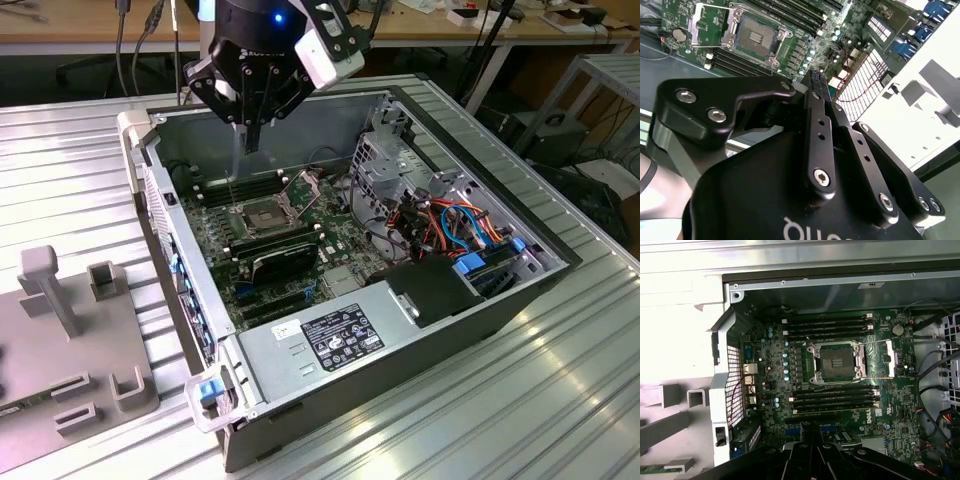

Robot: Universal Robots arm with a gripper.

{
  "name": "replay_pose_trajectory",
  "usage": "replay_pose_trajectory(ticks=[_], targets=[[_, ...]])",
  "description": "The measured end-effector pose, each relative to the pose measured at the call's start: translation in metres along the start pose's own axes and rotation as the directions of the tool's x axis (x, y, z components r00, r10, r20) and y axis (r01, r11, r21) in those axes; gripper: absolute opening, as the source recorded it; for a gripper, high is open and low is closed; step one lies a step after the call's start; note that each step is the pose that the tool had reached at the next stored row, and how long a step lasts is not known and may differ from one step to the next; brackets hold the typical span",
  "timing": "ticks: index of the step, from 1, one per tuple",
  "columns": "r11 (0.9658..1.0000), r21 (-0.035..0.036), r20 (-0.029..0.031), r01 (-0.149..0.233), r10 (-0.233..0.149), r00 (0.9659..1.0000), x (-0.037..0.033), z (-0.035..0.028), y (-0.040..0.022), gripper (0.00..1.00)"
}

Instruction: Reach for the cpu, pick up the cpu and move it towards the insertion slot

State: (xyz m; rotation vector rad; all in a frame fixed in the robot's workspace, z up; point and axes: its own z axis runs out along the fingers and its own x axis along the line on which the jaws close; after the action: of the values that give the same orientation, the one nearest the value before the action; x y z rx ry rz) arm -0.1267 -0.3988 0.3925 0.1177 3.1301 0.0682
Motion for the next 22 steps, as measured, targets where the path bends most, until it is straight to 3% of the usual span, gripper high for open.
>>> replay_pose_trajectory(ticks=[22], targets=[[1.0, 0.0009, -0.0123, -0.001, 0.001, 0.9999, 0.0005, 0.0002, -0.0001, 0.11]])
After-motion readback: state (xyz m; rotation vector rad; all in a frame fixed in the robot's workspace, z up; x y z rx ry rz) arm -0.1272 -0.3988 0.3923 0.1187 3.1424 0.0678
